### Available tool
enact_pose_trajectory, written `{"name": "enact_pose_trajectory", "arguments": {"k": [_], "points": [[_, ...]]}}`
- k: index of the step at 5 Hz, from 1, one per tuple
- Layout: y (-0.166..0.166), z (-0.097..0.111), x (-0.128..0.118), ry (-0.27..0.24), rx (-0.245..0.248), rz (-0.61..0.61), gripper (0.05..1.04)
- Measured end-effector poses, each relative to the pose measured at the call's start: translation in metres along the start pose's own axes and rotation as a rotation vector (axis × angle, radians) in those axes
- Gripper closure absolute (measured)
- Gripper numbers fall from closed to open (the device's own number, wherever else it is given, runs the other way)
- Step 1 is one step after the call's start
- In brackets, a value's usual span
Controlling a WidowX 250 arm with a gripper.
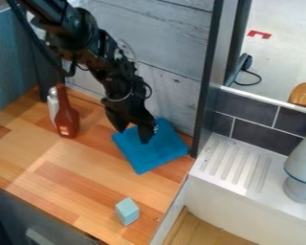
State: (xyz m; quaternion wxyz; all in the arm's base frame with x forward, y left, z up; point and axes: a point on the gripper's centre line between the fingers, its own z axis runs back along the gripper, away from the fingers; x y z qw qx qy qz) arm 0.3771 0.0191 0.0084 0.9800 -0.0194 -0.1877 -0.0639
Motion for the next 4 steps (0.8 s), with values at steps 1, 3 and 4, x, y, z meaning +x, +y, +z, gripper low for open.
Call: {"name": "enact_pose_trajectory", "arguments": {"k": [1,3,4], "points": [[-0.004,-0.01,-0.001,-0.009,-0.017,0.026,0.083],[-0.006,-0.03,-0.015,-0.015,-0.024,0.085,0.083],[-0.006,-0.025,-0.03,-0.012,0.005,0.125,0.083]]}}
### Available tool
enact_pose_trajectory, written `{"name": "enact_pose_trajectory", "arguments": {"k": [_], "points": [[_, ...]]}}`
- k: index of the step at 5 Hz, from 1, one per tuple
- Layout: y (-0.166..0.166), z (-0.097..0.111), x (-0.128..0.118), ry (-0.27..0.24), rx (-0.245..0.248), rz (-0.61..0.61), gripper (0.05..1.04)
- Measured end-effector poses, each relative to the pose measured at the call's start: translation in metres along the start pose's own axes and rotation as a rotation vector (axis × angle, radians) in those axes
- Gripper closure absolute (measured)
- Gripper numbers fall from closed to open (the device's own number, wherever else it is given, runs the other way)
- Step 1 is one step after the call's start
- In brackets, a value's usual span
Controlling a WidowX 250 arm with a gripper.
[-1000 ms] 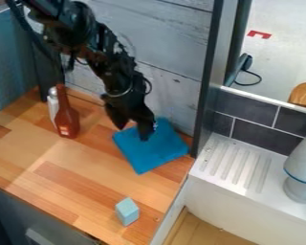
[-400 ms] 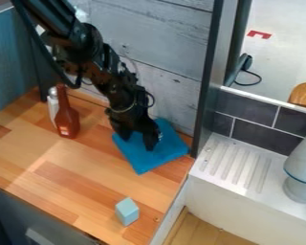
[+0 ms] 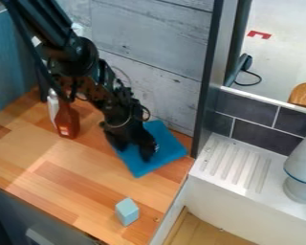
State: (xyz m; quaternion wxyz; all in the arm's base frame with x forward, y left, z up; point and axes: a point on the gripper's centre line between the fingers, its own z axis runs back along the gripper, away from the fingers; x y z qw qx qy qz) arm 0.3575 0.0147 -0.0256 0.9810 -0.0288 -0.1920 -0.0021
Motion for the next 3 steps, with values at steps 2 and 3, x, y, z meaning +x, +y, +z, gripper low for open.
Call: {"name": "enact_pose_trajectory", "arguments": {"k": [2,3], "points": [[0.014,0.033,-0.083,0.068,0.051,0.175,0.083],[0.016,0.046,-0.115,0.087,0.072,0.217,0.083]]}}
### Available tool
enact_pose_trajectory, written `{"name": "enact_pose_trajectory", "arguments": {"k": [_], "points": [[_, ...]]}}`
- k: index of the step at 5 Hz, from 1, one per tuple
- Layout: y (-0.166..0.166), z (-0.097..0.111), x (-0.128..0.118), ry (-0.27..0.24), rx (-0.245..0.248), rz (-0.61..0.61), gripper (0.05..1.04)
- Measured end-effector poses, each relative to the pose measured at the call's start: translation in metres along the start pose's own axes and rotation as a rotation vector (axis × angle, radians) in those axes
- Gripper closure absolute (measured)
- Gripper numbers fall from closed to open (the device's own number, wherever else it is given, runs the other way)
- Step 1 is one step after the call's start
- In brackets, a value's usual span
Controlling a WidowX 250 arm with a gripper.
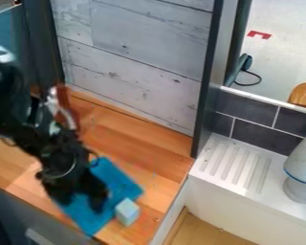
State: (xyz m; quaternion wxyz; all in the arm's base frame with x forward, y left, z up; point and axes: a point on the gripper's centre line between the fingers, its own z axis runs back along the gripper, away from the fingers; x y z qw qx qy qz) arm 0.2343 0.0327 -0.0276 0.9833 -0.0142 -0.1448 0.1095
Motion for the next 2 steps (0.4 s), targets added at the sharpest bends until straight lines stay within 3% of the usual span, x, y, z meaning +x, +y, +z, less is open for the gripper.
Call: {"name": "enact_pose_trajectory", "arguments": {"k": [1,2], "points": [[0.0084,0.014,-0.0135,-0.024,-0.007,-0.013,0.083],[0.0091,0.0192,-0.0118,-0.042,-0.003,-0.017,0.083]]}}
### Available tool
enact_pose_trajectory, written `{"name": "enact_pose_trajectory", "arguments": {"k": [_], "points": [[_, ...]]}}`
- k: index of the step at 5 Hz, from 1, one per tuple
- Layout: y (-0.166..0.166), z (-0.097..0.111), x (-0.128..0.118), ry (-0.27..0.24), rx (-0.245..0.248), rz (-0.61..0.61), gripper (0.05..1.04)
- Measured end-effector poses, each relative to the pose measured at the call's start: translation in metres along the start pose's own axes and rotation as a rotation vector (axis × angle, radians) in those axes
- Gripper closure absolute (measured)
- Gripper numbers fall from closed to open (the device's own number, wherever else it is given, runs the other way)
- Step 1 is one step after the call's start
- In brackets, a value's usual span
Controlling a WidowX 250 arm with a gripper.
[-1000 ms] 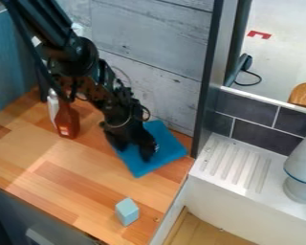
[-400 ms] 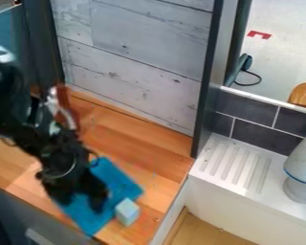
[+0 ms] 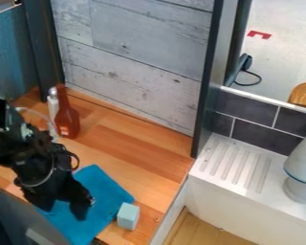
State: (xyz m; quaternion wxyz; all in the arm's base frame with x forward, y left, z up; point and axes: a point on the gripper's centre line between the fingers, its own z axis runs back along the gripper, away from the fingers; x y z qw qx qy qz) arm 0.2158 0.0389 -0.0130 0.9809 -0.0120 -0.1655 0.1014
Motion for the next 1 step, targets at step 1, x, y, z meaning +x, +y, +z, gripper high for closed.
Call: {"name": "enact_pose_trajectory", "arguments": {"k": [1], "points": [[-0.0042,0.0271,0.0122,-0.056,-0.007,0.025,0.083]]}}
